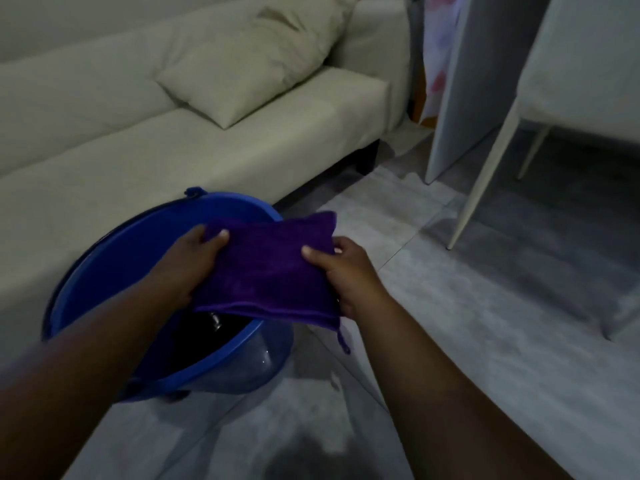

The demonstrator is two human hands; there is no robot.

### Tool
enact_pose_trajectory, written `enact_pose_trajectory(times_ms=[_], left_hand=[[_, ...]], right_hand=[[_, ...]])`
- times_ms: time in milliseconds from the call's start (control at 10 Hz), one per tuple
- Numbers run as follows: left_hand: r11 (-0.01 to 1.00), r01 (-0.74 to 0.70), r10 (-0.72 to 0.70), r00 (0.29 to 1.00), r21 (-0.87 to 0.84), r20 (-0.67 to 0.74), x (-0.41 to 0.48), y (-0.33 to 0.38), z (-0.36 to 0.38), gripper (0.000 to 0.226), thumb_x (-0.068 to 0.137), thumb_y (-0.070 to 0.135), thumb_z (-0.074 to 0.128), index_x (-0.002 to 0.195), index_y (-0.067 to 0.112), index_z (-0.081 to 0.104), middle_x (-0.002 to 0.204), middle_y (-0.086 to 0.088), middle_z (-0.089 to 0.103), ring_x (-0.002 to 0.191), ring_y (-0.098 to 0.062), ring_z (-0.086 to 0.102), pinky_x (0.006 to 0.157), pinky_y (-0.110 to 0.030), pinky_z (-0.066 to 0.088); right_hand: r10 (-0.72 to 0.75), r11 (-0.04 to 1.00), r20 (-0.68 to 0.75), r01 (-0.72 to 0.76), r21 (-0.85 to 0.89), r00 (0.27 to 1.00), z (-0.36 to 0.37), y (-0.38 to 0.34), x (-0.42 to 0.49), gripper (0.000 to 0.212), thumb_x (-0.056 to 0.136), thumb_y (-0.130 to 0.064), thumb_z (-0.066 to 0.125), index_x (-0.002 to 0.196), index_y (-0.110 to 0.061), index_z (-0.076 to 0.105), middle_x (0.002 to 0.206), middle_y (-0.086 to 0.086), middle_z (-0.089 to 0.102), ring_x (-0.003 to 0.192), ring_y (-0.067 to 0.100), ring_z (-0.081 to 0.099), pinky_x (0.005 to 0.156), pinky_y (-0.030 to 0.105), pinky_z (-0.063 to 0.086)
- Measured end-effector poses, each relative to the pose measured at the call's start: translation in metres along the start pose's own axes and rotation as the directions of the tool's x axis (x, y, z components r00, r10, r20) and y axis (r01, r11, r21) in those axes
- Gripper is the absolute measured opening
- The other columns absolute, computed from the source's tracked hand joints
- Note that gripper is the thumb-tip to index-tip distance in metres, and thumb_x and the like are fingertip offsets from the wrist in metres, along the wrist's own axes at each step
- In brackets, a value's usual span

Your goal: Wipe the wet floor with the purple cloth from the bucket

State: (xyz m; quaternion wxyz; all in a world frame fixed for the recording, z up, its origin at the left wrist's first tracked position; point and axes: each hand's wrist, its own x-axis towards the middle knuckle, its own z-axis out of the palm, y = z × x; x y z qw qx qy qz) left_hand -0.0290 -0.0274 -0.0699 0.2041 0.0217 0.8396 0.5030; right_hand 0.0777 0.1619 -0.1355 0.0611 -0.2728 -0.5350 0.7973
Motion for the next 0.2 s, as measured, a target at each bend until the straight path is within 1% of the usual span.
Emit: enact_pose_trajectory(times_ms=[100,200], left_hand=[[0.959,0.125,-0.118,0.992,0.253,-0.043,0.013,-0.036,0.006,0.034,0.097,0.038,0.054,0.122,0.014,0.056,0.122,-0.016,0.064,0.081,-0.018,0.062,0.066,-0.03,0.046],[0.888,0.133,-0.143,0.99,0.44,-0.009,0.017,-0.043,0.013,0.058,0.092,0.043,0.06,0.14,0.014,0.044,0.125,-0.014,0.061,0.084,-0.02,0.062,0.062,-0.03,0.047]], right_hand=[[0.054,0.997,-0.106,-0.059,-0.048,0.993,-0.002,0.036,0.005,0.047,0.082,-0.023,0.079,0.124,-0.02,0.058,0.121,0.008,0.067,0.105,0.027,0.068,0.094,0.048,0.058],[0.009,0.969,-0.205,-0.059,-0.238,0.979,-0.01,0.046,-0.007,0.044,0.086,-0.024,0.076,0.125,-0.021,0.056,0.104,0.005,0.069,0.094,0.02,0.068,0.081,0.035,0.059]])
